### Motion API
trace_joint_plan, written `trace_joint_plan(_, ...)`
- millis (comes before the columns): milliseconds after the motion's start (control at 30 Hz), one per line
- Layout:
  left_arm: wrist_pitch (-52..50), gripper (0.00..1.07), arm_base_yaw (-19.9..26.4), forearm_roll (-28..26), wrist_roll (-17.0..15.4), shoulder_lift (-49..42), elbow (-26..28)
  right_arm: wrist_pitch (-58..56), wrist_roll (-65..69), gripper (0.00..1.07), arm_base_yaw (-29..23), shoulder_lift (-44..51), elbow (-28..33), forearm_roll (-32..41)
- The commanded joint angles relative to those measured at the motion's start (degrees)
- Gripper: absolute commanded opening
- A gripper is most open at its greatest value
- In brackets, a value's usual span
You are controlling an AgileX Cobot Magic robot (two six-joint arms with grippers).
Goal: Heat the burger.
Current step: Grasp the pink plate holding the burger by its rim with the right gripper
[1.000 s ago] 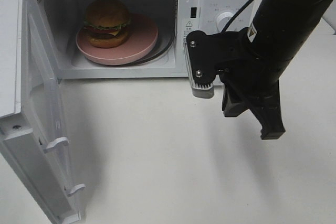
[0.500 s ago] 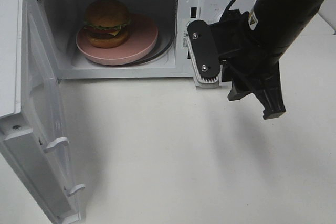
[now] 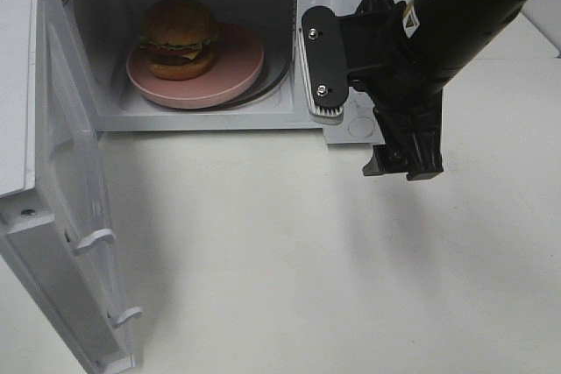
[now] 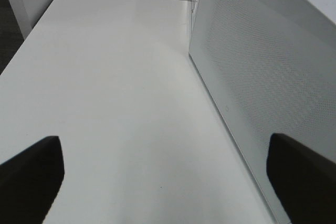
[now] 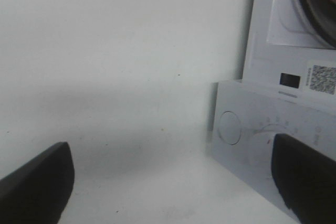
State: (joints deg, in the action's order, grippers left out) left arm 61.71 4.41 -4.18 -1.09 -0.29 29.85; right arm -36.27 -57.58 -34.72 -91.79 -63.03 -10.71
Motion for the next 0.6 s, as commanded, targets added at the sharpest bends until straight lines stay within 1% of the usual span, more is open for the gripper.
trace_joint_plan(33, -0.52, 0.98, 0.17, -0.46, 0.11, -0.97, -0.23, 2.46, 0.52, 1.00, -0.23, 0.29, -0.11, -0.97)
trace_joint_plan(233, -0.52, 0.98, 0.17, -0.46, 0.11, -0.97, -0.23, 3.95, 0.57, 0.99, -2.75, -2.86, -1.20, -3.84)
trace_joint_plan(333, -0.52, 0.98, 0.17, -0.46, 0.11, -0.97, -0.23, 4.98, 0.57, 0.98, -3.55, -5.16, -3.09, -4.01)
trace_joint_plan(367, -0.52, 0.98, 0.17, -0.46, 0.11, -0.97, -0.23, 5.44, 0.63, 0.97, -3.61, -6.82, -4.58, -4.01)
trace_joint_plan(400, -0.52, 0.98, 0.17, -0.46, 0.11, -0.97, -0.23, 5.44, 0.63, 0.97, -3.61, -6.82, -4.58, -4.01)
trace_joint_plan(567, -0.52, 0.98, 0.17, -0.46, 0.11, -0.97, -0.23, 6.02, 0.97, 0.96, -4.13, -11.75, -9.74, -4.24)
trace_joint_plan(600, -0.52, 0.98, 0.17, -0.46, 0.11, -0.97, -0.23, 6.02, 0.97, 0.96, -4.13, -11.75, -9.74, -4.24)
